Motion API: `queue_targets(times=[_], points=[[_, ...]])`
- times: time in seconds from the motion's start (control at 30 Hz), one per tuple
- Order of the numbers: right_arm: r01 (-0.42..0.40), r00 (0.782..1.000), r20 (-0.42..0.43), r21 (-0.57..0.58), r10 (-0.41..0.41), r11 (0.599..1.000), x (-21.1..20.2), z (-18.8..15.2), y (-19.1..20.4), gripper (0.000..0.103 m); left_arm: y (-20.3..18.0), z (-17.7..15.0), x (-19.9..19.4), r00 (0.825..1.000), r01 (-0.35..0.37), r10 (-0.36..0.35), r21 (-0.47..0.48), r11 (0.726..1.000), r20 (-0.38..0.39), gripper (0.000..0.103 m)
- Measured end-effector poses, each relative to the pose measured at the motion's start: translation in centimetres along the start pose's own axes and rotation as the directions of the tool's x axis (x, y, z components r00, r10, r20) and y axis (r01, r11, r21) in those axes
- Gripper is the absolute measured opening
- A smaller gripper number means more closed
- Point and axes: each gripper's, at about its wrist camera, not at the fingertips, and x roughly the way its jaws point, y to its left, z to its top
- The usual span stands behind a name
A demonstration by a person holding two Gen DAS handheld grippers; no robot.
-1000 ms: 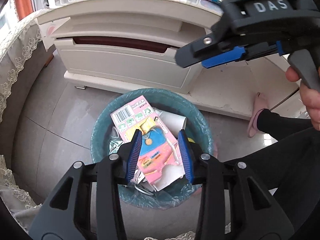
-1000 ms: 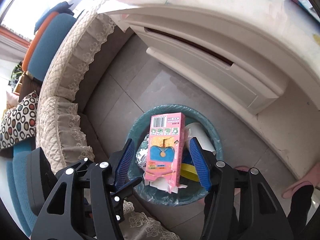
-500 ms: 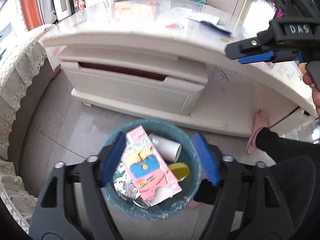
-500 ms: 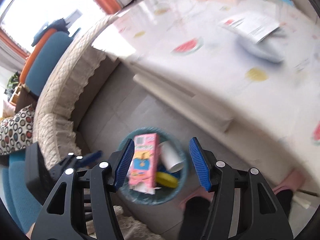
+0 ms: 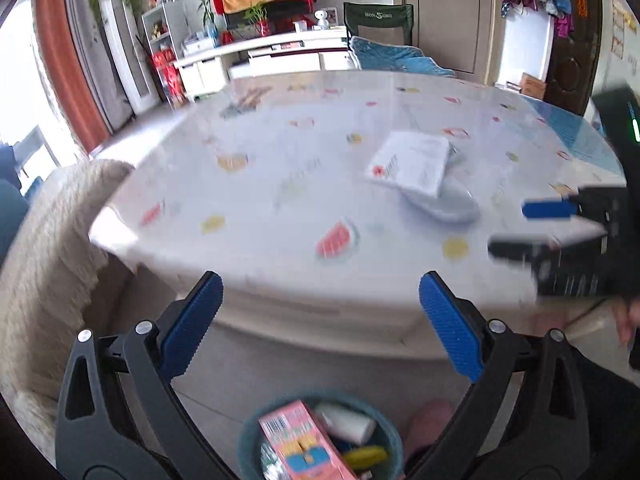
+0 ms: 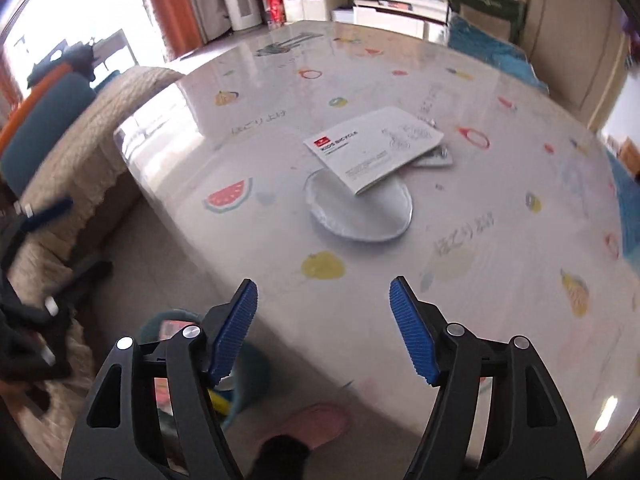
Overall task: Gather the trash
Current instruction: 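Move both grippers back toward the white paper plate and manual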
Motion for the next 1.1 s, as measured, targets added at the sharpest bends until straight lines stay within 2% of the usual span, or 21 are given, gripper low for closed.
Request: queue_targets(times=[0.1, 0.27, 0.33, 0.47, 0.5, 0.53, 0.57, 0.6, 0.63, 0.83, 0.97, 1.07, 1.1], points=[[0.040, 0.999, -0.007, -0.053, -0.040, 0.998, 2.0, 0.7, -0.2, 0.069, -0.5, 2.6, 1.8, 1.000, -0.004, 0.004, 0.014, 1.000, 0.013, 0.096], [0.117, 0.993, 0.020, -0.166, -0.116, 0.979, 4.6, 1.9, 0.7, 0.068, -2.0, 5.1, 4.8, 1.000, 0.002, -0.003, 0.027, 1.000, 0.029, 0.096], [0.152, 0.988, 0.029, -0.200, -0.149, 0.968, 5.4, 2.4, 1.0, 0.057, -2.4, 5.4, 5.8, 1.000, -0.005, 0.004, 0.028, 1.000, 0.021, 0.096], [0.167, 0.986, 0.011, -0.181, -0.168, 0.969, 6.6, 3.2, 0.1, 0.046, -2.5, 5.7, 7.1, 1.000, -0.003, 0.003, 0.029, 1.000, 0.014, 0.096], [0.163, 0.986, 0.006, -0.175, -0.165, 0.971, 6.8, 3.3, 0.0, 0.039, -2.3, 5.6, 7.3, 1.000, -0.003, 0.003, 0.018, 1.000, 0.014, 0.096], [0.159, 0.987, 0.000, -0.166, -0.162, 0.973, 7.2, 3.3, -0.4, 0.026, -2.2, 5.5, 7.4, 1.000, -0.003, 0.003, 0.012, 1.000, 0.014, 0.096], [0.154, 0.987, -0.008, -0.163, -0.157, 0.975, 7.5, 3.4, -0.6, 0.018, -1.9, 5.3, 7.4, 1.000, -0.006, 0.006, 0.006, 1.000, 0.012, 0.096], [0.149, 0.988, -0.012, -0.157, -0.153, 0.976, 7.6, 3.4, -0.7, 0.007, -1.8, 5.4, 7.5, 1.000, -0.008, 0.008, 0.002, 1.000, 0.010, 0.096], [0.138, 0.990, -0.014, -0.143, -0.141, 0.980, 7.7, 3.3, -1.1, 0.001, -1.7, 5.4, 7.6, 1.000, -0.009, 0.009, 0.001, 1.000, 0.009, 0.096], [0.052, 0.999, 0.016, -0.089, -0.050, 0.995, 6.0, 3.1, -2.4, 0.001, -1.7, 5.7, 8.2, 1.000, -0.009, 0.009, 0.006, 1.000, 0.004, 0.096], [-0.011, 0.998, 0.061, -0.017, 0.012, 1.000, 3.3, 2.8, -4.2, 0.001, -2.1, 6.0, 8.8, 1.000, 0.005, -0.005, 0.003, 1.000, -0.005, 0.096], [-0.023, 0.998, 0.064, -0.011, 0.024, 1.000, 2.7, 2.9, -5.2, 0.001, -2.3, 6.1, 9.3, 1.000, -0.004, 0.004, -0.009, 1.000, -0.015, 0.096], [-0.047, 0.997, 0.054, -0.011, 0.048, 0.999, 2.7, 2.9, -5.4, 0.007, -2.3, 6.1, 9.3, 1.000, -0.010, 0.010, -0.015, 1.000, -0.015, 0.096]])
